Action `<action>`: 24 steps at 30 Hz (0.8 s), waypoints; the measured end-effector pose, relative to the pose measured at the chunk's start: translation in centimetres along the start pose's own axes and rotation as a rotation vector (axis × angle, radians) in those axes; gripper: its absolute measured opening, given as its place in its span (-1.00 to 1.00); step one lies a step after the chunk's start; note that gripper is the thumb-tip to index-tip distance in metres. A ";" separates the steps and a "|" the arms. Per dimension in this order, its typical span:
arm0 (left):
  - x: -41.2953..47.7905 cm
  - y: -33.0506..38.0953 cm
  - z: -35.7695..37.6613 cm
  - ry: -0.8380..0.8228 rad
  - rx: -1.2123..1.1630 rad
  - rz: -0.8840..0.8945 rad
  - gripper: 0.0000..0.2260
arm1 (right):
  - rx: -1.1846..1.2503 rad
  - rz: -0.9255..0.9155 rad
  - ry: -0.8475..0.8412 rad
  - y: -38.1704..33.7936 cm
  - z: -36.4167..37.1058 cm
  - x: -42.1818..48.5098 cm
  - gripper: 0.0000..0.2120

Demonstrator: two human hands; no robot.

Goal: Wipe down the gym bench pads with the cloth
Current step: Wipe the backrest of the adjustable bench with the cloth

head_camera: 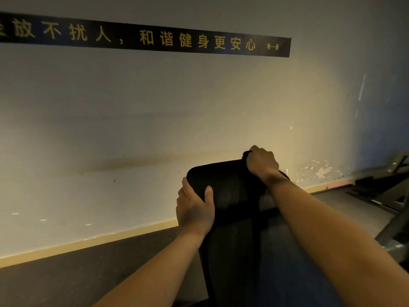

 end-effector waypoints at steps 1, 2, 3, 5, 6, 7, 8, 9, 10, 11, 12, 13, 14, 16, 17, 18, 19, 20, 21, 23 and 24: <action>0.0 -0.1 0.0 -0.002 -0.020 -0.014 -0.34 | 0.017 0.013 0.002 0.0 0.1 0.1 -0.72; 0.0 -0.1 0.0 -0.006 -0.050 -0.030 -0.35 | 0.025 0.005 0.017 -0.3 0.1 0.0 -0.71; -0.1 -0.1 0.1 -0.014 -0.088 -0.048 -0.36 | 0.022 -0.021 0.036 -0.8 0.1 -0.2 -0.69; -0.2 -0.1 0.0 -0.033 -0.156 -0.099 -0.34 | 0.076 -0.092 0.023 -3.2 0.0 -1.1 -0.64; -0.2 -0.1 0.0 -0.043 -0.176 -0.125 -0.34 | 0.107 -0.138 -0.012 -4.8 0.1 -1.9 -0.63; -0.2 -0.1 -0.1 -0.055 -0.198 -0.142 -0.35 | 0.132 -0.201 -0.045 -6.7 0.4 -2.8 -0.63; -0.3 -0.1 -0.1 -0.066 -0.231 -0.155 -0.37 | 0.153 -0.260 -0.074 -8.7 0.6 -3.8 -0.64; -0.2 -0.2 0.0 -0.068 -0.273 -0.166 -0.41 | 0.175 -0.317 -0.090 -10.5 0.8 -4.8 -0.64; -0.2 -0.2 -0.1 -0.070 -0.314 -0.173 -0.45 | 0.211 -0.358 -0.097 -12.0 1.0 -5.8 -0.64; -0.1 -0.2 -0.1 -0.071 -0.343 -0.180 -0.51 | 0.257 -0.381 -0.103 -12.9 1.2 -6.6 -0.64; -0.1 -0.2 -0.2 -0.073 -0.370 -0.183 -0.56 | 0.307 -0.396 -0.110 -13.4 1.4 -7.2 -0.65; -0.1 -0.2 -0.3 -0.075 -0.393 -0.180 -0.60 | 0.357 -0.405 -0.117 -13.5 1.4 -7.6 -0.65; -0.3 -0.2 -0.3 -0.081 -0.414 -0.174 -0.62 | 0.401 -0.413 -0.121 -13.3 1.3 -8.1 -0.66; -0.7 -0.3 -0.4 -0.109 -0.443 -0.162 -0.64 | 0.476 -0.457 -0.106 -13.0 0.6 -9.0 -0.66; -1.0 -0.5 -0.3 -0.125 -0.451 -0.160 -0.64 | 0.504 -0.488 -0.097 -12.8 0.3 -9.7 -0.66; -1.5 -0.7 -0.4 -0.142 -0.467 -0.163 -0.64 | 0.524 -0.526 -0.084 -12.8 0.0 -10.7 -0.66; -2.0 -1.0 -0.4 -0.155 -0.467 -0.169 -0.65 | 0.530 -0.554 -0.067 -12.7 0.0 -11.7 -0.67; -2.6 -1.1 -0.5 -0.165 -0.468 -0.166 -0.67 | 0.519 -0.588 -0.048 -12.7 0.1 -12.7 -0.69; -3.1 -1.4 -0.7 -0.177 -0.456 -0.165 -0.67 | 0.505 -0.598 -0.039 -12.6 0.1 -13.6 -0.70; -4.9 -2.0 -1.2 -0.216 -0.448 -0.153 -0.61 | 0.510 -0.580 -0.044 -11.7 0.3 -15.2 -0.70; -6.5 -2.2 -1.7 -0.255 -0.448 -0.153 -0.57 | 0.523 -0.552 -0.057 -10.7 0.2 -16.6 -0.70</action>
Point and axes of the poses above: each hand's wrist, its own x-axis towards the middle knuckle, its own z-axis out of the palm, y = z × x, the point moved 6 cm from there along x, towards the middle knuckle, and after that the axes turned 15 degrees about y, right-handed, at the moved point
